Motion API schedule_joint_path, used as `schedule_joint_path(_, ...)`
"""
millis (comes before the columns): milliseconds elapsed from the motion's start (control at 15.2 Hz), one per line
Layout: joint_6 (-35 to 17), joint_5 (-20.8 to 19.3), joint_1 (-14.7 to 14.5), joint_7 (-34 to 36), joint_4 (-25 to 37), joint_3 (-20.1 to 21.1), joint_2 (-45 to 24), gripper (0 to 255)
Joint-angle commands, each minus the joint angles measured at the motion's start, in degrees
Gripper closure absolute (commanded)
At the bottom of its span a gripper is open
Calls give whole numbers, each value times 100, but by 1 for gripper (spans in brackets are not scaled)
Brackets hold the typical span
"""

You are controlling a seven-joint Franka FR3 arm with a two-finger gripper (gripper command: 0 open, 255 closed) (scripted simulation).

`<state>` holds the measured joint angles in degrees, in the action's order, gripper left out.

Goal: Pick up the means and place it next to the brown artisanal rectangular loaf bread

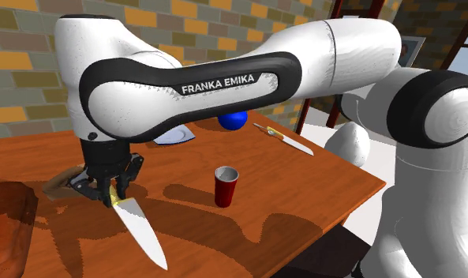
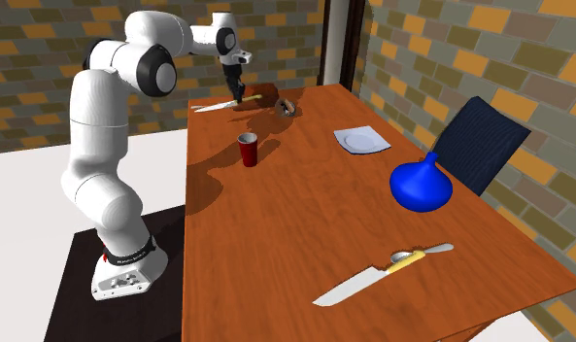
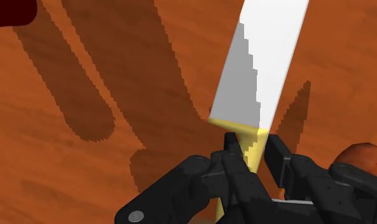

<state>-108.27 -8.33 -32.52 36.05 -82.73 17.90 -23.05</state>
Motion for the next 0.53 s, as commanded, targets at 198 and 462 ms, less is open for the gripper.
schedule_joint_path(198,-363,-29,10,31,-312,-14,-52,255)
schedule_joint_path(462,-641,-58,15,56,-534,-29,-113,255)
